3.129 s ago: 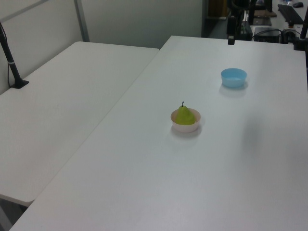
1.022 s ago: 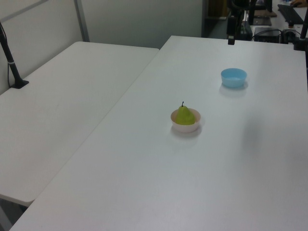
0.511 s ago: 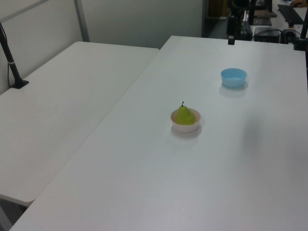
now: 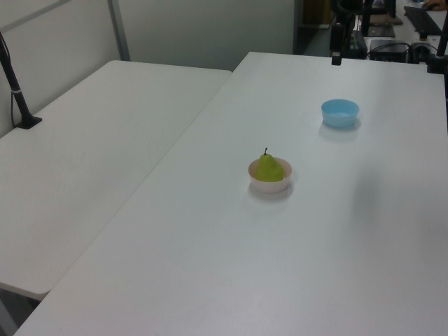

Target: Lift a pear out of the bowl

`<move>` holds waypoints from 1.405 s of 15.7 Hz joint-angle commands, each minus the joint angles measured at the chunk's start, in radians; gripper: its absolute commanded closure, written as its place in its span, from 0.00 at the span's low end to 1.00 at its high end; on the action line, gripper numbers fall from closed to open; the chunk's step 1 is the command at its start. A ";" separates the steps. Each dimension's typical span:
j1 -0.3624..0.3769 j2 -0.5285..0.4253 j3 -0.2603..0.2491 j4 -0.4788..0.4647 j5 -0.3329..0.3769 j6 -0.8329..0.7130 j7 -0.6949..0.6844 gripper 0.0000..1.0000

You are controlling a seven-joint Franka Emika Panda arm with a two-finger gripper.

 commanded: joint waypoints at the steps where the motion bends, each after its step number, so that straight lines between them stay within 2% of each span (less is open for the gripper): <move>1: 0.004 0.007 0.000 0.010 0.018 -0.009 -0.026 0.00; 5: 0.005 0.015 0.002 0.010 0.024 0.007 -0.095 0.00; 13: 0.016 0.071 0.014 0.010 0.036 0.123 -0.100 0.00; 22: 0.080 0.166 0.014 0.010 0.033 0.231 -0.089 0.00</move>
